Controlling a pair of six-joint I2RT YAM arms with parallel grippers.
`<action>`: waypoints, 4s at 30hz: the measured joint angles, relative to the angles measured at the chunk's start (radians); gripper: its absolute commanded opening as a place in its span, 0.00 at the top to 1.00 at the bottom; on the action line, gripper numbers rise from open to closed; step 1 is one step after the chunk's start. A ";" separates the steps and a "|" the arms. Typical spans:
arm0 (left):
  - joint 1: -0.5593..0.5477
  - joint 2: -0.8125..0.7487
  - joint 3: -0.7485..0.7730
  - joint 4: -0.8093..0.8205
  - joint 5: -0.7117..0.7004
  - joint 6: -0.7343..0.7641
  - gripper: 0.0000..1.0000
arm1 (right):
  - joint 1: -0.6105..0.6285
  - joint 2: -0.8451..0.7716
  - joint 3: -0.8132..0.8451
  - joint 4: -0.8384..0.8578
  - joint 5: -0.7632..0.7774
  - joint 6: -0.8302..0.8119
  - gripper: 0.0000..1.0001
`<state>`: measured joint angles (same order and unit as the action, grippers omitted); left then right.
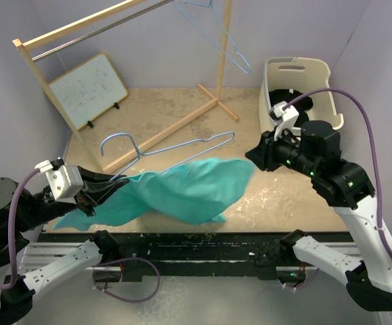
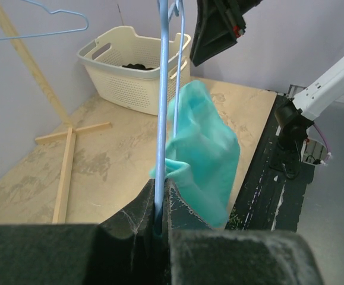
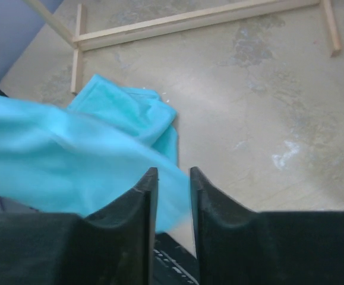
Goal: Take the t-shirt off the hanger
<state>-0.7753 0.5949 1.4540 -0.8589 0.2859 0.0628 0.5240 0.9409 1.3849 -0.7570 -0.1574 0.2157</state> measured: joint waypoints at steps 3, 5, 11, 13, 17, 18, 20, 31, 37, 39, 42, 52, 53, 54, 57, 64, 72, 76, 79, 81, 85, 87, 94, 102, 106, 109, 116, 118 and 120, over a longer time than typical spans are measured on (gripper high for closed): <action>0.000 -0.005 -0.029 0.028 -0.015 0.000 1.00 | -0.023 -0.038 0.001 0.000 -0.070 -0.043 0.45; 0.000 0.011 -0.068 0.050 -0.021 0.001 1.00 | -0.028 -0.080 0.008 -0.005 -0.121 -0.063 0.42; 0.000 0.161 -0.166 0.125 0.042 0.002 1.00 | -0.028 -0.176 0.103 0.003 -0.245 -0.103 0.40; 0.000 0.212 -0.179 0.156 0.096 0.005 1.00 | -0.028 -0.188 0.139 0.016 -0.278 -0.116 0.41; 0.000 0.292 -0.192 0.224 0.220 0.009 1.00 | -0.027 -0.169 0.155 0.043 -0.326 -0.138 0.42; 0.000 0.299 -0.192 0.240 0.244 0.009 1.00 | -0.027 -0.158 0.153 0.046 -0.337 -0.140 0.42; 0.000 0.304 -0.192 0.272 0.289 0.009 1.00 | -0.027 -0.128 0.137 0.055 -0.362 -0.145 0.43; 0.000 0.373 -0.138 0.388 0.409 0.010 1.00 | -0.028 -0.068 0.063 0.051 -0.388 -0.156 0.53; 0.003 0.423 -0.126 0.426 0.346 0.019 1.00 | -0.024 -0.102 0.050 0.032 -0.384 -0.163 1.00; 0.005 0.453 -0.121 0.444 0.294 0.030 1.00 | -0.021 -0.116 0.050 0.024 -0.373 -0.161 1.00; -0.002 0.519 -0.092 0.474 0.229 0.042 0.76 | -0.022 -0.126 0.050 0.010 -0.293 -0.147 1.00; 0.005 0.540 -0.061 0.483 0.043 0.029 0.39 | -0.027 -0.101 0.123 -0.095 -0.135 -0.105 1.00; 0.005 0.500 -0.077 0.473 0.022 0.027 0.39 | -0.027 -0.097 0.131 -0.106 -0.124 -0.105 1.00; 0.005 0.468 -0.090 0.468 0.006 0.027 0.39 | -0.027 -0.092 0.140 -0.124 -0.119 -0.105 1.00; 0.005 0.352 -0.137 0.453 -0.055 0.026 0.39 | -0.027 -0.075 0.153 -0.164 -0.101 -0.102 1.00; 0.005 0.144 -0.310 0.446 -0.191 -0.001 0.39 | -0.026 0.041 0.211 -0.219 -0.068 -0.103 1.00; 0.005 0.142 -0.392 0.410 -0.257 -0.002 0.42 | 0.100 0.264 0.241 -0.243 0.121 -0.084 1.00; 0.005 0.142 -0.438 0.412 -0.265 -0.004 0.43 | 0.113 0.294 0.234 -0.228 0.113 -0.064 1.00; 0.005 0.125 -0.488 0.419 -0.266 -0.021 0.43 | 0.113 0.275 0.314 -0.243 0.114 -0.057 1.00; 0.005 0.120 -0.500 0.419 -0.267 -0.026 0.43 | 0.113 0.275 0.389 -0.240 0.129 -0.058 1.00; 0.005 0.102 -0.512 0.435 -0.277 -0.030 0.43 | 0.113 0.272 0.434 -0.199 0.163 -0.059 1.00; 0.005 0.090 -0.518 0.438 -0.288 -0.032 0.43 | 0.113 0.274 0.424 -0.156 0.164 -0.062 1.00; 0.005 0.064 -0.537 0.448 -0.336 -0.055 0.44 | 0.113 0.268 0.323 0.172 0.174 -0.074 1.00; 0.005 0.003 -0.574 0.457 -0.398 -0.080 0.43 | 0.113 0.474 0.477 0.443 0.202 -0.116 1.00; 0.005 -0.013 -0.574 0.468 -0.422 -0.082 0.43 | 0.113 0.631 0.622 0.494 0.205 -0.134 1.00; 0.005 -0.013 -0.575 0.471 -0.431 -0.082 0.43 | 0.113 0.729 0.704 0.526 0.213 -0.143 1.00; 0.005 -0.021 -0.575 0.476 -0.443 -0.089 0.43 | 0.109 0.886 0.853 0.544 0.219 -0.157 1.00; 0.005 -0.024 -0.575 0.476 -0.446 -0.089 0.45 | 0.108 0.925 0.901 0.546 0.218 -0.157 1.00; 0.005 -0.026 -0.575 0.476 -0.448 -0.089 0.45 | 0.106 0.948 0.923 0.546 0.216 -0.156 1.00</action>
<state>-0.7704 0.5690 0.8787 -0.3824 -0.1619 -0.0261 0.6296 1.8889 2.3081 -0.2108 0.0589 0.0593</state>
